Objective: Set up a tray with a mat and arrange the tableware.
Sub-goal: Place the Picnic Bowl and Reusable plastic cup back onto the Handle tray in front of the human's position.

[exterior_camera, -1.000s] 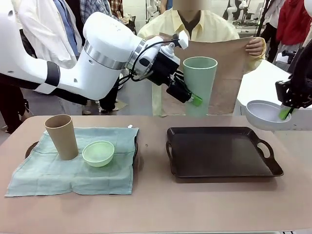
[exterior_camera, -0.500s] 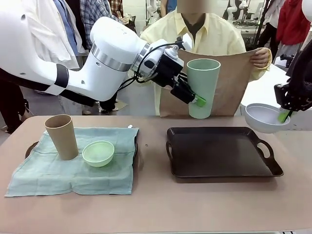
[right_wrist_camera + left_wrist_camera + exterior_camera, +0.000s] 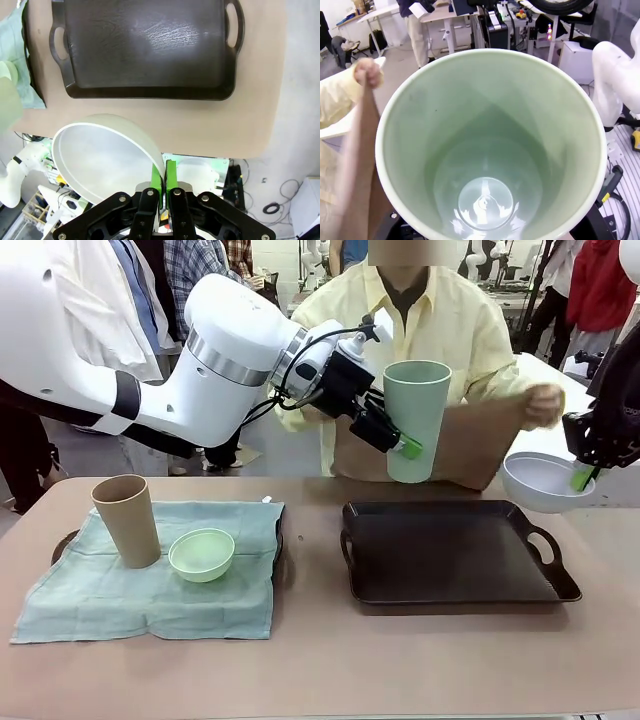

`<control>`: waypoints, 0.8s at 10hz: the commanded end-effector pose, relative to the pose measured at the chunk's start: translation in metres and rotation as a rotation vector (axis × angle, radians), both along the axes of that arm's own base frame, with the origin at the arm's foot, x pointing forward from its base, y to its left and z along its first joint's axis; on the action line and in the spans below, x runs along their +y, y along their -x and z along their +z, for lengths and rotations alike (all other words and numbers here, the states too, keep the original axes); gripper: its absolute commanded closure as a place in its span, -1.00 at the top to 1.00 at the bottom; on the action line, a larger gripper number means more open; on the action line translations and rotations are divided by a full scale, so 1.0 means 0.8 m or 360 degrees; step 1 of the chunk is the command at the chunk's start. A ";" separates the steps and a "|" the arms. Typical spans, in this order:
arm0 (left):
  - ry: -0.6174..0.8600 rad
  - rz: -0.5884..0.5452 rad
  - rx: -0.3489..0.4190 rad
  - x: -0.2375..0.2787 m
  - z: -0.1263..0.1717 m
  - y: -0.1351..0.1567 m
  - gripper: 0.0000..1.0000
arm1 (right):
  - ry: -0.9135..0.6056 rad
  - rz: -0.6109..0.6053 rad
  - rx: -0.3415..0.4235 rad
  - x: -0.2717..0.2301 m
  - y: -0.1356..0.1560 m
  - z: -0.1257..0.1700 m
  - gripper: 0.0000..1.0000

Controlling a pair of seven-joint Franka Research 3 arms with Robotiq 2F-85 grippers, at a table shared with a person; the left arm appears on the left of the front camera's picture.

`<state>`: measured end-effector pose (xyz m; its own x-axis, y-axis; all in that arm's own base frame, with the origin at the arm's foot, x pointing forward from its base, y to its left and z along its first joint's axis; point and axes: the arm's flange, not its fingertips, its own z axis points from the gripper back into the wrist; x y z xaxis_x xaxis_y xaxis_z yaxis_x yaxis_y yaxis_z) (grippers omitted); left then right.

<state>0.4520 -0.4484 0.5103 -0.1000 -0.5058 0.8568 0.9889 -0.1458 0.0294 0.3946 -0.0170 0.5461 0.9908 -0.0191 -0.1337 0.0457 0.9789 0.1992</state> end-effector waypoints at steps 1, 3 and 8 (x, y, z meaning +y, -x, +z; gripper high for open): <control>0.0005 -0.0017 -0.0017 0.001 0.004 0.001 0.55 | 0.0000 -0.0002 -0.0001 -0.001 0.001 -0.003 -1.00; 0.0005 -0.0017 -0.0017 0.001 0.004 0.001 0.55 | 0.0000 -0.0002 -0.0001 -0.001 0.001 -0.003 -1.00; 0.0005 -0.0017 -0.0017 0.001 0.004 0.001 0.55 | 0.0000 -0.0002 -0.0001 -0.001 0.001 -0.003 -1.00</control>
